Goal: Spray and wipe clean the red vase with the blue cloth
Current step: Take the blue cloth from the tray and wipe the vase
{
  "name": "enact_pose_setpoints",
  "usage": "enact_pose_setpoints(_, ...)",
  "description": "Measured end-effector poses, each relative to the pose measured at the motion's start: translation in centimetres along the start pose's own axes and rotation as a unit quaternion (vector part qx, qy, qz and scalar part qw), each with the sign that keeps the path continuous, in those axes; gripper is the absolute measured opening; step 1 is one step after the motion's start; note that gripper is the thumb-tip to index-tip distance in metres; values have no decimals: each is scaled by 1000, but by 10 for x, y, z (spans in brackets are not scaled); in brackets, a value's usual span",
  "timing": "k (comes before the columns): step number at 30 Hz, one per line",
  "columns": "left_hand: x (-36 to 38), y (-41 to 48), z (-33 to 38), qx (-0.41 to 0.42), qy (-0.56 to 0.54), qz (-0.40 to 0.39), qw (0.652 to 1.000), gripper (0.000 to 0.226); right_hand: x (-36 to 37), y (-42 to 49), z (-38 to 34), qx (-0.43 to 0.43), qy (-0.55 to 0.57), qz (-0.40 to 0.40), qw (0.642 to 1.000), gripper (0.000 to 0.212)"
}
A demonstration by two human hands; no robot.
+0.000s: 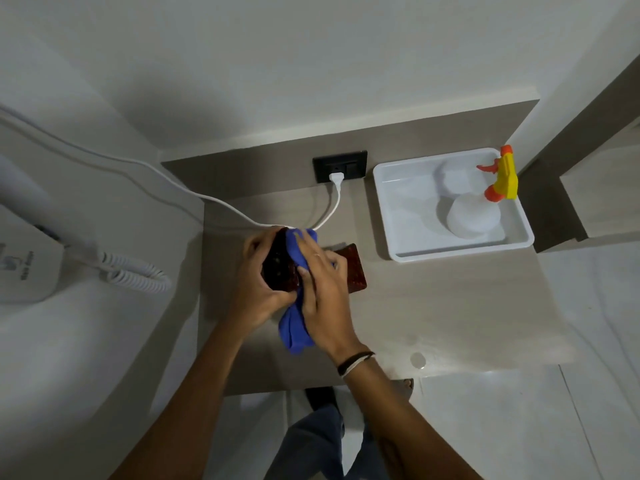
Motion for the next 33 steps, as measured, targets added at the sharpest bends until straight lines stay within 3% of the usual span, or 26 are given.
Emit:
enact_pose_setpoints(2,-3,-3,-6,-2,-6,5,1000,101,3,-1,4,-15,0,-24,1000,68)
enact_pose_setpoints(7,-4,-7,-15,-21,-25,13,999,115,-37,-2,75,168,-123,-20,978,70)
enact_pose_setpoints(9,-3,-6,-12,-18,-39,20,999,114,-28,7,55,133,-111,-5,985,67)
enact_pose_setpoints(12,2,-3,-12,-11,-59,16,998,103,10,10,4,5,-72,-2,997,65)
enact_pose_setpoints(14,1,-6,-17,-13,-62,16,998,99,15,6,-4,-24,-79,-16,996,66)
enact_pose_setpoints(18,-5,-13,-30,-27,-66,1,997,114,-27,-1,62,125,-168,-32,977,66)
enact_pose_setpoints(22,-5,-13,-35,-76,-126,19,989,110,-69,-9,91,201,-40,83,975,33)
enact_pose_setpoints(25,-9,-11,-43,-159,-190,37,968,105,-74,-9,101,294,85,106,946,39)
enact_pose_setpoints(27,-10,-10,-48,-228,-243,35,942,114,-75,-4,104,324,135,95,932,37)
enact_pose_setpoints(30,-8,-12,-45,-302,-234,5,924,136,-80,4,101,333,151,87,927,34)
enact_pose_setpoints(33,-3,-19,-37,-321,-167,-39,931,120,-80,3,95,315,110,100,937,36)
Point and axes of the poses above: each hand's wrist, its own y-axis towards the middle knuckle, its own x-axis out of the palm, z = x × y, the point moved 6 cm from there along y, towards the middle knuckle, and after that the axes turned 1 degree about -x, right-handed, at the moved point
